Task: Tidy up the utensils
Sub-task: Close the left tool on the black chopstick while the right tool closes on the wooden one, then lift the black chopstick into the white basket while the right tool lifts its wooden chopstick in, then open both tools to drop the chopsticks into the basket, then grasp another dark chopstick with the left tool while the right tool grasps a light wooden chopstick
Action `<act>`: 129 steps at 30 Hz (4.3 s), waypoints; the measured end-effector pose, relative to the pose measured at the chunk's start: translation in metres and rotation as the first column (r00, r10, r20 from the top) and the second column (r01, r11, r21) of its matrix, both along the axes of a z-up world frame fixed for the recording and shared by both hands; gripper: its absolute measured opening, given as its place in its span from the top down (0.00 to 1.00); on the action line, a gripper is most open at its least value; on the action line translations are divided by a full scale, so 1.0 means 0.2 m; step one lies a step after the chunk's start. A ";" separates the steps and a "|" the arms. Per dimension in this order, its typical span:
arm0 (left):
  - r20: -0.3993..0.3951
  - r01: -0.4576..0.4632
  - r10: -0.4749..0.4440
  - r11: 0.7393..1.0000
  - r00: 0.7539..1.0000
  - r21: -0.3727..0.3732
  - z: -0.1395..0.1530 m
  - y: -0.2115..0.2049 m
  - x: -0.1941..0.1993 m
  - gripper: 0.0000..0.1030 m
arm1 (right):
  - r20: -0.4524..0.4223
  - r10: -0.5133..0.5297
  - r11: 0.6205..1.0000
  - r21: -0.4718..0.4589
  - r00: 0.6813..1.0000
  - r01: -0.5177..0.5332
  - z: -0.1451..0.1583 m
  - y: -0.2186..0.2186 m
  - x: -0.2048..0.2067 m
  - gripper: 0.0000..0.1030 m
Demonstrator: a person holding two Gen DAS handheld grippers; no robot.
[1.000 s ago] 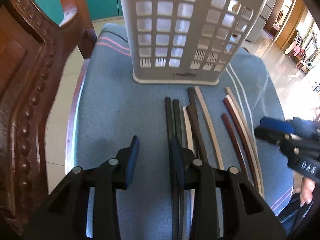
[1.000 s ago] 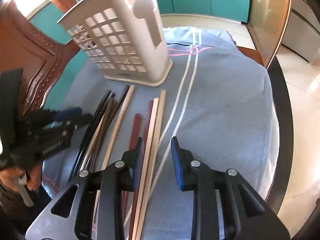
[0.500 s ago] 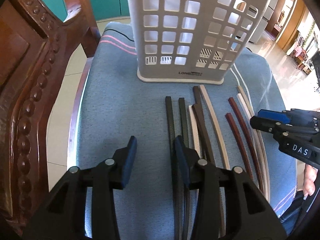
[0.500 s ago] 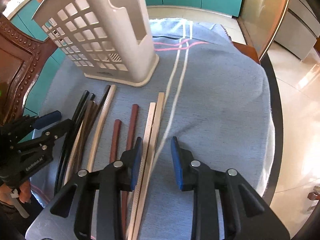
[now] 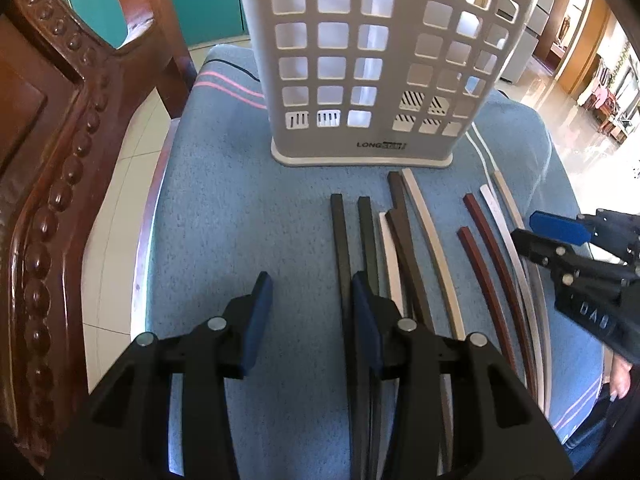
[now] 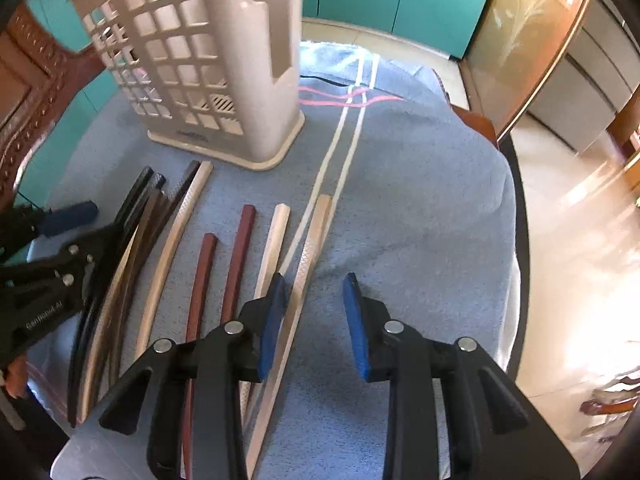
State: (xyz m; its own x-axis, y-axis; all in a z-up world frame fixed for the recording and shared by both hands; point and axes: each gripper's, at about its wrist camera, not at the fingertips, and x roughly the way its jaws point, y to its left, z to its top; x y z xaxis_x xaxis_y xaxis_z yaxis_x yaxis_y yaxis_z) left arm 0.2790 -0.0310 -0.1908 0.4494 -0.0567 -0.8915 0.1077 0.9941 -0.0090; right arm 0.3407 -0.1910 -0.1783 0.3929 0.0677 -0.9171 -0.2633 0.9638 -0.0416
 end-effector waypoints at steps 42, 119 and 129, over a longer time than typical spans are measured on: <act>0.741 -0.065 0.364 0.915 0.564 -0.399 1.45 0.18 -0.13 0.93 | 0.735 -0.228 0.888 0.426 0.638 -0.174 1.41 -0.14 -0.36 0.94; 0.056 0.045 -0.044 0.999 0.997 -0.016 -0.02 -0.15 0.07 0.74 | 0.023 -0.002 0.999 0.040 1.000 0.001 -0.04 0.01 -0.04 0.79; 0.064 0.045 -0.044 0.999 0.997 -0.002 -0.02 -0.17 0.09 0.72 | 0.040 0.028 0.999 0.035 0.999 -0.029 -0.04 0.03 -0.05 0.87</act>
State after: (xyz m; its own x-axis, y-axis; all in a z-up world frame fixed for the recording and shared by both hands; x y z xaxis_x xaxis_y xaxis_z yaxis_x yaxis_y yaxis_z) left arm 0.2978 -0.0657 -0.1941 0.5027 -0.0812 -0.8606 0.1524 0.9883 -0.0042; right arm 0.3307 -0.1851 -0.1861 0.4258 0.1114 -0.8979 -0.2894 0.9570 -0.0186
